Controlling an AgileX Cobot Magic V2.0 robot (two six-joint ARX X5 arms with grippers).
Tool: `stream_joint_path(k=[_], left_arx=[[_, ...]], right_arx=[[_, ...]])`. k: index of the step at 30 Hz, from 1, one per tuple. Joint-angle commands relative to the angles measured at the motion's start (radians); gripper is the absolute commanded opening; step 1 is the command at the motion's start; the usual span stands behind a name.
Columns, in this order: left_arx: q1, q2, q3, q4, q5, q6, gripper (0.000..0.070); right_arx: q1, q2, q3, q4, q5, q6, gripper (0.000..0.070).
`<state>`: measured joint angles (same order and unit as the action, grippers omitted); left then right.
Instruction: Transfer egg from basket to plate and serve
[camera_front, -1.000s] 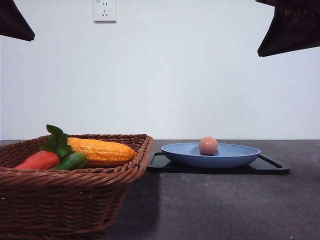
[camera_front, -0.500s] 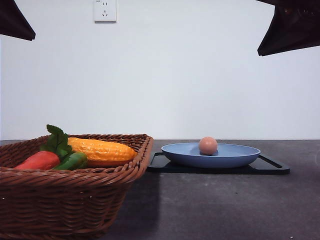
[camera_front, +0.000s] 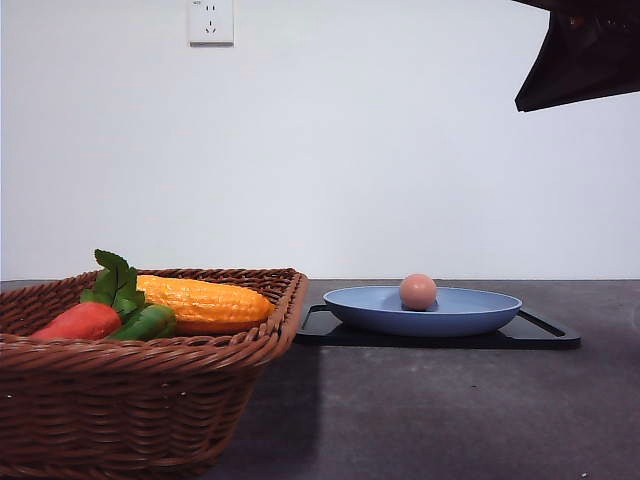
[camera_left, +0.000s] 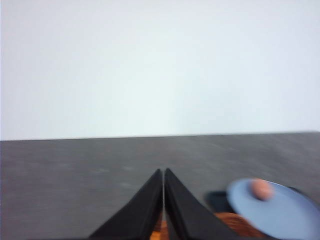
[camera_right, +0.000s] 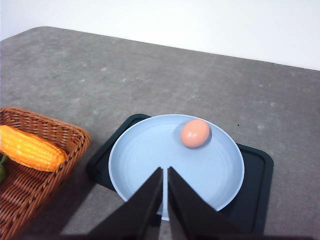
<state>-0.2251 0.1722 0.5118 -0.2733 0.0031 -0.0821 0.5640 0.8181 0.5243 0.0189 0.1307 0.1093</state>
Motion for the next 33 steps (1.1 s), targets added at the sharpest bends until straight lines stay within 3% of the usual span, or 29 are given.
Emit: stream_joint_path(k=[1,6,10,21,33], left_arx=[[0.055,-0.031,-0.042,0.001,0.0,0.039,0.0],[0.193,-0.12,-0.183,0.004,0.0,0.048,0.0],[0.247,-0.166,-0.295,0.008,0.0,0.038,0.0],[0.259,-0.17,-0.483,0.037,-0.001,0.034,0.0],[0.259,-0.169,-0.498,0.086,0.0,0.005,0.0]], right_arx=[[0.009,0.003,0.008,0.011,0.002,0.01,0.0],[0.009,0.003,0.008,0.011,0.002,0.01,0.0],[0.009,0.003,0.008,0.011,0.002,0.01,0.0],[0.009,0.003,0.008,0.011,0.002,0.01,0.0],[0.009,0.003,0.008,0.01,0.002,0.01,0.0]])
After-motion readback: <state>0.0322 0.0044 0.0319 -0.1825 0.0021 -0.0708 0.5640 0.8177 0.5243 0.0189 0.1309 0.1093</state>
